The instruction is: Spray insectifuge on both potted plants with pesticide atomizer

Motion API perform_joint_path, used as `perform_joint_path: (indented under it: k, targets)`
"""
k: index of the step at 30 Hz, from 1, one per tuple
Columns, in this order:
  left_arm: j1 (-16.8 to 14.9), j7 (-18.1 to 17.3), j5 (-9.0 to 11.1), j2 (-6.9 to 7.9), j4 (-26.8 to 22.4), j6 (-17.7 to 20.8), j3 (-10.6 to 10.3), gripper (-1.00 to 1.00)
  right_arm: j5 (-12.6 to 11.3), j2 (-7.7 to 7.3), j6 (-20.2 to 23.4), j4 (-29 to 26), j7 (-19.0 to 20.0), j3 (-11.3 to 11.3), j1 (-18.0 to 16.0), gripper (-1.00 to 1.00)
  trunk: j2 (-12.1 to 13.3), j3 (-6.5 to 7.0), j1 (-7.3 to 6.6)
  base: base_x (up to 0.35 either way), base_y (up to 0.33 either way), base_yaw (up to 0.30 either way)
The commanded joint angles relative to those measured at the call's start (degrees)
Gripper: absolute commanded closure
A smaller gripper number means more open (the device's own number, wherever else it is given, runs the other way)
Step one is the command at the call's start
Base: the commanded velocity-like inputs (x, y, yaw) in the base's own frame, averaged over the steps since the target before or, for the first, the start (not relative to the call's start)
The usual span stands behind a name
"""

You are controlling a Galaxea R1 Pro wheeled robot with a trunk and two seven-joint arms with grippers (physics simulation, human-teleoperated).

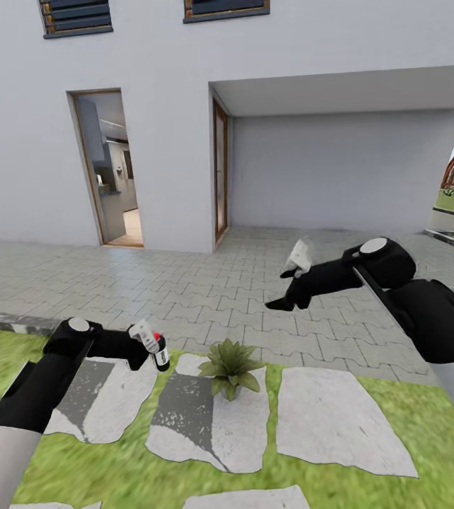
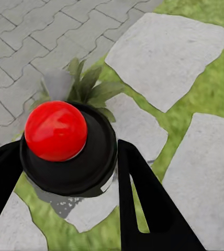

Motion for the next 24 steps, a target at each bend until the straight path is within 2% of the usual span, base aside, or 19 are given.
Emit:
perform_joint_path:
  k: [1,2,8,9,10,14,17,23,24]
  targets:
    - [-0.12,-0.56,-0.41,-0.26,-0.55,0.50,-3.38,1.00,0.92,0.08,0.33,-0.07,1.93,2.61,-0.25,-1.00,-0.03,-0.06,-0.01,0.000,0.000,0.000]
    - [-0.14,-0.63,-0.47,-0.66,-0.66,0.49,-4.94,1.00,1.07,0.11,0.37,-0.07,2.32,3.79,-0.29,-1.00,-0.03,-0.06,-0.01,0.000,0.000,0.000]
    - [-1.04,-0.76,-0.73,-1.85,-0.83,0.64,-9.61,1.00,1.34,0.46,1.47,-0.10,2.83,6.68,-0.47,-1.00,-0.03,-0.06,-0.01,0.000,0.000,0.000]
    - [-1.49,-1.08,-0.76,-2.02,-0.84,0.76,-10.89,1.00,1.38,0.61,1.79,-0.14,2.87,7.07,-0.53,1.00,-0.03,-0.06,-0.01,0.000,0.000,0.000]
    - [-1.72,-1.28,-0.78,-2.08,-0.85,0.86,-11.52,1.00,1.39,0.71,1.92,-0.18,2.89,7.21,-0.56,1.00,-0.03,-0.06,-0.01,0.000,0.000,0.000]
    - [-3.80,-3.25,-0.87,-2.38,-0.87,1.51,-16.43,1.00,1.44,1.42,2.52,-0.32,2.99,7.67,-0.71,1.00,-0.03,-0.06,-0.01,0.000,0.000,0.000]
    - [-4.70,-4.59,-0.91,-2.56,-0.87,1.65,-18.42,1.00,1.34,2.13,2.53,-0.22,3.02,7.80,-1.72,1.00,-0.03,-0.06,-0.01,0.000,0.000,0.000]
    - [-5.08,-6.19,-0.95,-3.82,-0.87,1.70,-19.63,1.00,1.27,4.33,2.53,-0.08,3.23,7.87,-2.83,1.00,-0.03,-0.06,-0.01,0.000,0.000,0.000]
    - [-5.12,-6.38,-0.98,-4.31,-0.85,1.70,-19.81,1.00,1.27,5.19,2.53,-0.05,3.32,7.92,-3.07,1.00,-0.03,-0.06,-0.01,0.000,0.000,0.000]
